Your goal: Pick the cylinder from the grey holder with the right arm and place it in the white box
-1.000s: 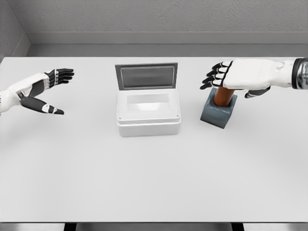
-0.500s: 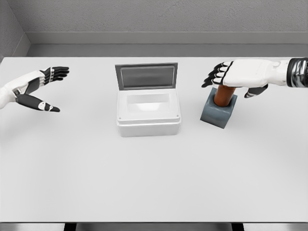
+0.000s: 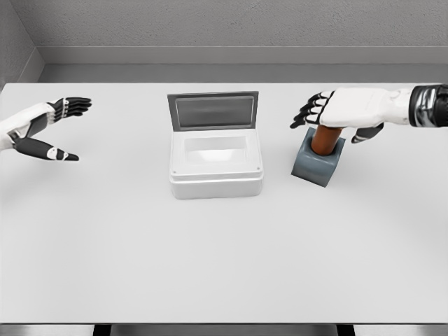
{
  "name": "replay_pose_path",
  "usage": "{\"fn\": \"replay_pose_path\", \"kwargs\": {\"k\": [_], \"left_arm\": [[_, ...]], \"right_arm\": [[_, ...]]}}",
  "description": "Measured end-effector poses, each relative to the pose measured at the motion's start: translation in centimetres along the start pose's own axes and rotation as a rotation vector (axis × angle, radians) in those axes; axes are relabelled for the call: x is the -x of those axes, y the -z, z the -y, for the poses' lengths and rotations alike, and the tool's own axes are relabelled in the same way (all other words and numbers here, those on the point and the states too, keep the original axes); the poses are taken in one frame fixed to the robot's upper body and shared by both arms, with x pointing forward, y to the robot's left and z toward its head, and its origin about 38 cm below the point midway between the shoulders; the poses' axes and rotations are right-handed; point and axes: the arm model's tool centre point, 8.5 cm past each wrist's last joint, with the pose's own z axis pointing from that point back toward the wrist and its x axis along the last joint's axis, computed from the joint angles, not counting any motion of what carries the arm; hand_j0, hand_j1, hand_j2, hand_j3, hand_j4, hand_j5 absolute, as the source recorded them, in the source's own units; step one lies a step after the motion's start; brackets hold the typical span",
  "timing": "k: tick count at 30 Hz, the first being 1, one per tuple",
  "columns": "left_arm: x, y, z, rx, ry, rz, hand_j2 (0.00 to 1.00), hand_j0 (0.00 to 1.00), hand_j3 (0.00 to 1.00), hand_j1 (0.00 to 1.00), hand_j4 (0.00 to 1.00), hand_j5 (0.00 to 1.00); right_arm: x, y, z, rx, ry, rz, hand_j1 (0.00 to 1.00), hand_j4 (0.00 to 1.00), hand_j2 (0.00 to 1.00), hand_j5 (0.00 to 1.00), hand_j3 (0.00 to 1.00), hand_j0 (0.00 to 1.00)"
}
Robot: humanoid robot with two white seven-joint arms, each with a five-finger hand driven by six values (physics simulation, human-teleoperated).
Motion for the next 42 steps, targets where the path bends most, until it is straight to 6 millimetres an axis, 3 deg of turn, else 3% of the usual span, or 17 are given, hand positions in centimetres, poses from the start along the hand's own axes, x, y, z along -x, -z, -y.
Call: {"fn": "replay_pose_path", "kwargs": {"k": [1,3,4,7,8,11,19,24,30,36,42], "left_arm": [[0.0,0.0,0.0,-0.002,0.003,0.005,0.96,0.96,0.96,0.96,0.96,0.96],[-0.1,-0.1,-0.1,-0.006,0.006,0.012,0.89,0.89,0.89,0.89,0.89,0.89],[-0.1,-0.1,-0.1,-0.007,0.007,0.015,0.95,0.95,0.95,0.95,0.95,0.95],[0.0,-0.2,-0.1,-0.010,0.005,0.016,0.91,0.91,0.91,0.91,0.91,0.91],[0.0,-0.3,-0.2,-0.013,0.002,0.018,0.96,0.96,0.96,0.96,0.96,0.96],[0.0,-0.3,-0.2,-0.015,0.001,0.017,1.00,1.00,1.00,1.00,1.00,1.00],[0.3,-0.5,-0.5,-0.024,0.001,0.009,1.00,1.00,1.00,1.00,1.00,1.00],[0.2,-0.5,-0.6,-0.027,0.001,0.008,1.00,1.00,1.00,1.00,1.00,1.00],[0.5,-0.9,-1.1,-0.049,-0.001,-0.004,1.00,1.00,1.00,1.00,1.00,1.00],[1.6,-1.4,-0.8,-0.065,-0.016,-0.025,1.00,1.00,1.00,1.00,1.00,1.00],[3.1,-0.2,0.5,-0.078,-0.060,-0.028,1.00,1.00,1.00,1.00,1.00,1.00]], "right_arm": [[0.0,0.0,-0.1,-0.001,0.001,0.000,1.00,1.00,1.00,1.00,1.00,1.00],[0.0,0.1,-0.1,-0.002,0.001,0.002,1.00,1.00,1.00,1.00,1.00,1.00],[0.0,0.2,0.0,-0.002,0.000,0.002,1.00,1.00,1.00,1.00,1.00,1.00],[0.0,0.2,0.0,-0.002,0.001,0.003,1.00,1.00,1.00,1.00,1.00,1.00],[0.0,0.2,0.0,-0.002,0.001,0.003,0.98,0.98,0.98,0.98,0.98,0.98],[0.0,0.2,0.0,-0.001,0.000,0.003,0.56,0.56,0.56,0.56,0.56,0.56],[0.0,0.2,0.0,0.000,0.001,0.003,0.27,0.27,0.27,0.27,0.27,0.27],[0.3,-0.3,0.2,-0.001,-0.003,-0.008,0.23,0.23,0.23,0.23,0.23,0.23],[1.0,-3.0,2.3,0.026,-0.054,-0.055,0.23,0.23,0.23,0.23,0.23,0.23],[-2.5,0.1,6.5,0.117,-0.140,0.062,0.23,0.23,0.23,0.23,0.23,0.23],[-5.3,3.3,9.1,0.146,-0.194,0.160,0.24,0.24,0.24,0.24,0.24,0.24]]}}
